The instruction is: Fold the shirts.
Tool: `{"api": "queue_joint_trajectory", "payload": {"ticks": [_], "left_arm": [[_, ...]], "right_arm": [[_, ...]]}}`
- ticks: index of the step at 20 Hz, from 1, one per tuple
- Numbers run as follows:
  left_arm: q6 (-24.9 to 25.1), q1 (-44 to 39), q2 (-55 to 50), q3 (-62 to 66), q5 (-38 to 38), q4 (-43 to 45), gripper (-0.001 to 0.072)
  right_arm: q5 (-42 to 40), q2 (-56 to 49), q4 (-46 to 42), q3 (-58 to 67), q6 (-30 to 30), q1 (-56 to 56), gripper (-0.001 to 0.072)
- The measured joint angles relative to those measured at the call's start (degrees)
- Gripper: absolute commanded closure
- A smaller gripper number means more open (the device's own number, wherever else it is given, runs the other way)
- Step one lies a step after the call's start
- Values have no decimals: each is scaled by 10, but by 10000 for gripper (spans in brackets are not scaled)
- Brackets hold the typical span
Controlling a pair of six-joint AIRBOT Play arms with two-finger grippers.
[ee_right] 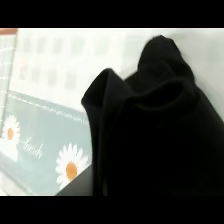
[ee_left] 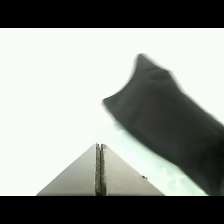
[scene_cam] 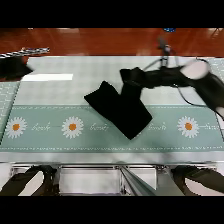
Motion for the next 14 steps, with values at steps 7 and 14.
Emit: {"api": "queue_joint_trajectory", "payload": {"ticks": [7,14], "left_arm": [[5,58,121,-234,44,-15,682],[6,57,111,-325,135,-61,682]], "right_arm": [[-31,-223,57,159,-7,57,285],[20,-250,80,194,-9,43,301]]}}
